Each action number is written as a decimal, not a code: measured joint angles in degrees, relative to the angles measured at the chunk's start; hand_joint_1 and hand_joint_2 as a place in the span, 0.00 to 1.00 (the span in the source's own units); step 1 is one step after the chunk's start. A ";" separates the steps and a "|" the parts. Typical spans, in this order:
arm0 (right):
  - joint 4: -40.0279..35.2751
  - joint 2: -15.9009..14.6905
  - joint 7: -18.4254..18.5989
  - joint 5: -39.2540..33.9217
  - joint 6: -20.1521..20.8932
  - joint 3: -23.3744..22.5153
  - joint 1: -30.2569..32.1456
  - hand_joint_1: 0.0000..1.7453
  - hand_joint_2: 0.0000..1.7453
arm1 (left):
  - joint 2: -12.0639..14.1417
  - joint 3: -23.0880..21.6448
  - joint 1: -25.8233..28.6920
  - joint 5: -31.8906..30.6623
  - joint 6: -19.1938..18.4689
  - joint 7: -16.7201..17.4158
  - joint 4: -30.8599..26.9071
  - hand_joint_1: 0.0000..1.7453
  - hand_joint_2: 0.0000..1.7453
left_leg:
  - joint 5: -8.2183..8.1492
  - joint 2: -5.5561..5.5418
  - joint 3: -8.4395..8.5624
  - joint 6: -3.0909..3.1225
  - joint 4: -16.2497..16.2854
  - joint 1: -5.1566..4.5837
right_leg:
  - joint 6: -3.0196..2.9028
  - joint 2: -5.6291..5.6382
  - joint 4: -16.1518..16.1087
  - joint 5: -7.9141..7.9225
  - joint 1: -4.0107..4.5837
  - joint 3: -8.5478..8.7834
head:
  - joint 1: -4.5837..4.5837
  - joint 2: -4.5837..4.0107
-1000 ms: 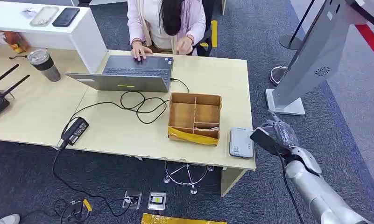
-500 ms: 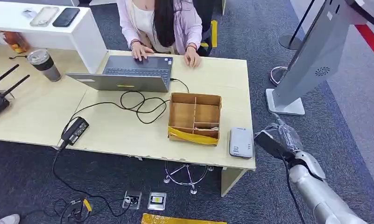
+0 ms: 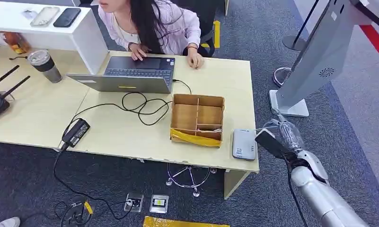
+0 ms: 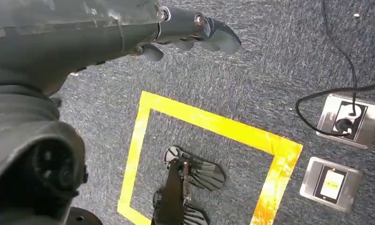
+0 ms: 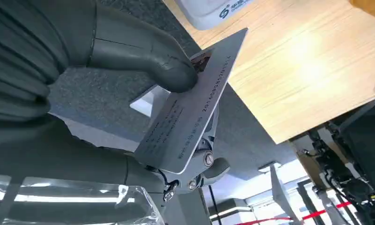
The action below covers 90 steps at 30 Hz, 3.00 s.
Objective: Pass the card to the sensor for recognition and then transmit it.
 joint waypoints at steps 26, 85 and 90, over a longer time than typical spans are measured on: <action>-8.72 -3.76 3.93 -5.66 -3.21 2.36 11.80 1.00 1.00 | 1.01 -0.22 0.45 0.26 1.68 1.14 -2.97 0.00 0.00 | 0.00 -0.01 -0.02 0.00 -0.01 0.00 | 0.00 0.00 -0.01 -0.01 0.00 0.00 | -0.02 0.00; 1.00 3.76 2.40 5.73 3.15 4.04 0.96 1.00 1.00 | 4.61 -3.69 -0.02 -2.25 -6.69 -0.81 -3.96 0.00 0.00 | 0.00 -0.05 -0.05 0.00 -0.02 0.01 | -0.02 -0.02 0.01 -0.01 0.01 0.01 | -0.02 0.00; 4.66 4.57 1.46 5.66 2.80 4.24 0.01 1.00 1.00 | 4.96 -3.89 0.00 -2.40 -7.45 -0.81 -3.96 0.00 0.00 | 0.00 -0.05 -0.06 0.00 -0.02 0.01 | -0.02 -0.03 0.01 -0.01 0.01 0.01 | 0.00 0.00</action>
